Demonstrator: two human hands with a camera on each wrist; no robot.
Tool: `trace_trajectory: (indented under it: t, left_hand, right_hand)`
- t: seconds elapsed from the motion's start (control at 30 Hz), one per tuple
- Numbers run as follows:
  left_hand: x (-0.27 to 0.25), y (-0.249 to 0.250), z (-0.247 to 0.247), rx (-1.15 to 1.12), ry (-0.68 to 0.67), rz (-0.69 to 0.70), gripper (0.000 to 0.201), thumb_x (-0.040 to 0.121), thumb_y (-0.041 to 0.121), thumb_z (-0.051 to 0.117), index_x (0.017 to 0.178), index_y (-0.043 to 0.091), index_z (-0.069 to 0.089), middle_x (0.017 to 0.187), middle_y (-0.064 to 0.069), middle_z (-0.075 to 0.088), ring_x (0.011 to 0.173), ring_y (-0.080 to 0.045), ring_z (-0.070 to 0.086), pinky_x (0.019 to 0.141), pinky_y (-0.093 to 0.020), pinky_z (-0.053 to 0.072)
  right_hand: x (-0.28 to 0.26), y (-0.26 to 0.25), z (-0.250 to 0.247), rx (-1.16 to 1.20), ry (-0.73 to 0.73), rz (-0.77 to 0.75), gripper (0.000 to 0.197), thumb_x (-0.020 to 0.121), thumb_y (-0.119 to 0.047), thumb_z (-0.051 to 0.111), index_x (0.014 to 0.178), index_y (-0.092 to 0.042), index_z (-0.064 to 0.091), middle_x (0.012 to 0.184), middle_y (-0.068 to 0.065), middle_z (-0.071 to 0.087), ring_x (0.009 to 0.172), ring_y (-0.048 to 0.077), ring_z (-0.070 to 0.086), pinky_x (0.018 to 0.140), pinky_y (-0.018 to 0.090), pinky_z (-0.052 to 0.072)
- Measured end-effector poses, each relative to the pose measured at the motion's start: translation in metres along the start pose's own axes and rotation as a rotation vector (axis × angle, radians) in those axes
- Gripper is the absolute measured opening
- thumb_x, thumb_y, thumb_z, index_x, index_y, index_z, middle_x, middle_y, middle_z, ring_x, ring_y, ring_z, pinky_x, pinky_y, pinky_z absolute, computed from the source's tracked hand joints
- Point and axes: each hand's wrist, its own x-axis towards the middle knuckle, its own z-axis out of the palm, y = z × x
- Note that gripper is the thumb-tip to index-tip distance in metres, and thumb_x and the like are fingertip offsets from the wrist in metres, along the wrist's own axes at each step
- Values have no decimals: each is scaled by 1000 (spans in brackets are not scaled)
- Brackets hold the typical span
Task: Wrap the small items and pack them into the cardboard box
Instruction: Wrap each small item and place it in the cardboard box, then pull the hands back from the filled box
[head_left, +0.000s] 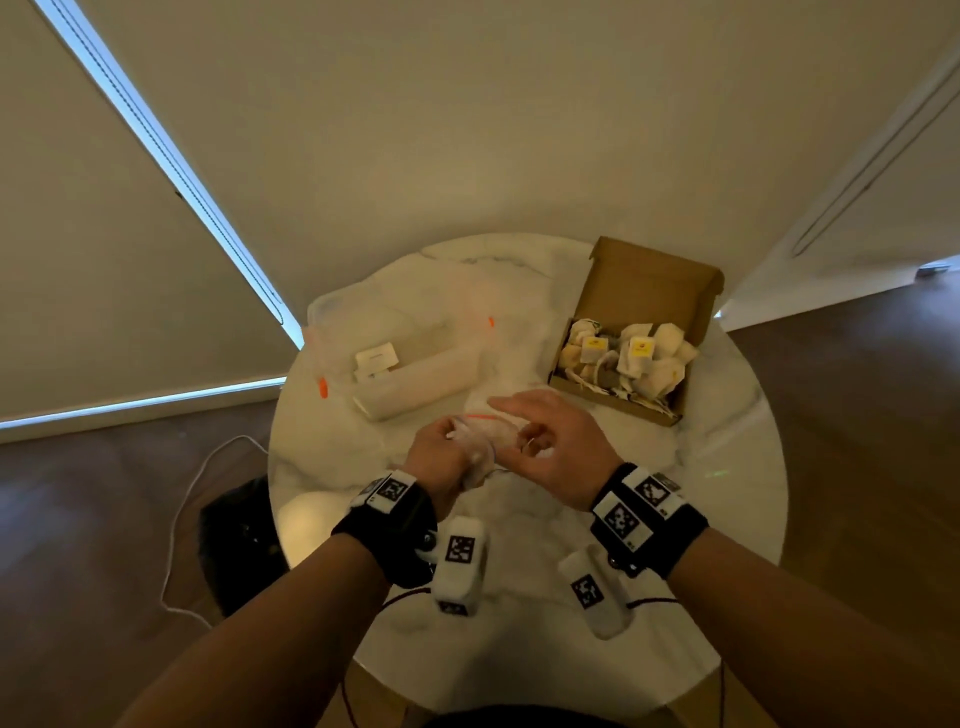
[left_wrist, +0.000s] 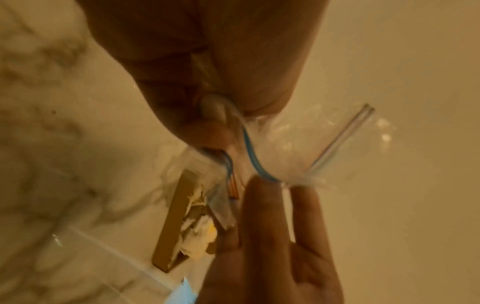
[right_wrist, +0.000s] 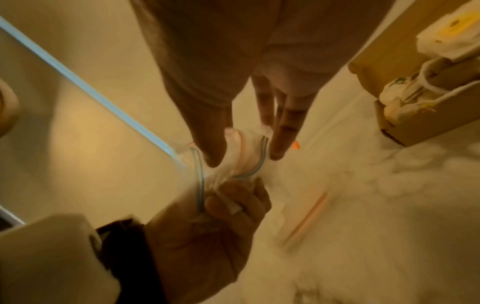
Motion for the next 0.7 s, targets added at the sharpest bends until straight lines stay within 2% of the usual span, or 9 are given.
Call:
trace_trajectory:
  t: [0.07, 0.1, 0.2, 0.3, 0.43, 0.5, 0.57, 0.63, 0.7]
  left_hand:
    - [-6, 4, 15, 10, 7, -17, 11, 71, -10, 52, 69, 0, 57, 54, -13, 54, 49, -23, 47, 48, -25, 36]
    - [-11, 7, 22, 4, 6, -21, 12, 81, -5, 56, 74, 4, 61, 60, -11, 59, 55, -24, 52, 52, -27, 42]
    - [-22, 11, 34, -293, -139, -52, 18, 80, 14, 62, 96, 8, 68, 86, -14, 70, 75, -28, 66, 84, -45, 50]
    - [-27, 15, 45, -482, -296, -7, 34, 74, 24, 68, 101, 5, 62, 89, -18, 59, 76, -29, 57, 76, -42, 47]
    - [-19, 16, 52, -301, -222, 112, 41, 70, 17, 82, 101, 10, 55, 95, -20, 61, 81, -33, 63, 65, -42, 55]
    - [-21, 19, 43, -247, -122, 145, 28, 78, 5, 69, 102, 12, 55, 98, -16, 67, 84, -36, 69, 63, -46, 57]
    - [-22, 20, 27, -151, 6, 141, 20, 87, -3, 57, 98, 13, 60, 100, -17, 67, 81, -38, 69, 62, -45, 57]
    - [-21, 13, 2, -46, 204, 139, 21, 90, -3, 51, 91, 14, 63, 91, -17, 66, 63, -29, 63, 50, -34, 52]
    - [-19, 4, -32, 0, 352, 137, 16, 91, 6, 53, 88, 16, 64, 78, -13, 63, 49, -20, 51, 43, -21, 37]
  right_hand:
    - [1, 0, -5, 49, 81, -58, 18, 74, -25, 76, 92, -23, 74, 90, -4, 65, 71, 6, 60, 66, 21, 52]
    - [1, 0, -10, 87, 114, -61, 7, 74, -24, 74, 80, -26, 72, 80, -4, 66, 67, 6, 59, 64, 21, 50]
    - [0, -2, -21, 155, 200, -41, 24, 76, -12, 77, 65, -30, 66, 61, -9, 62, 55, 2, 53, 59, 16, 43]
    - [3, -1, -23, 129, 154, 58, 28, 74, -5, 76, 55, -22, 63, 49, -16, 53, 49, 0, 48, 55, 15, 40]
    - [0, 11, -34, 18, -93, 3, 10, 75, -6, 67, 77, -14, 72, 74, -3, 69, 68, 15, 62, 65, 32, 51]
    - [-5, 18, -51, 278, -227, 138, 37, 80, 8, 59, 111, -9, 68, 102, 3, 71, 94, 14, 67, 83, 27, 54]
    - [-16, 30, -63, 333, -292, 251, 50, 84, 14, 52, 128, -10, 57, 117, 3, 65, 108, 13, 64, 93, 26, 52]
    - [-29, 50, -71, 30, -263, 253, 40, 88, 0, 55, 124, -15, 61, 116, 1, 66, 104, 12, 64, 92, 25, 52]
    - [-43, 72, -74, -337, -372, 268, 28, 89, -15, 56, 115, -17, 66, 112, 1, 68, 100, 16, 63, 87, 26, 50]
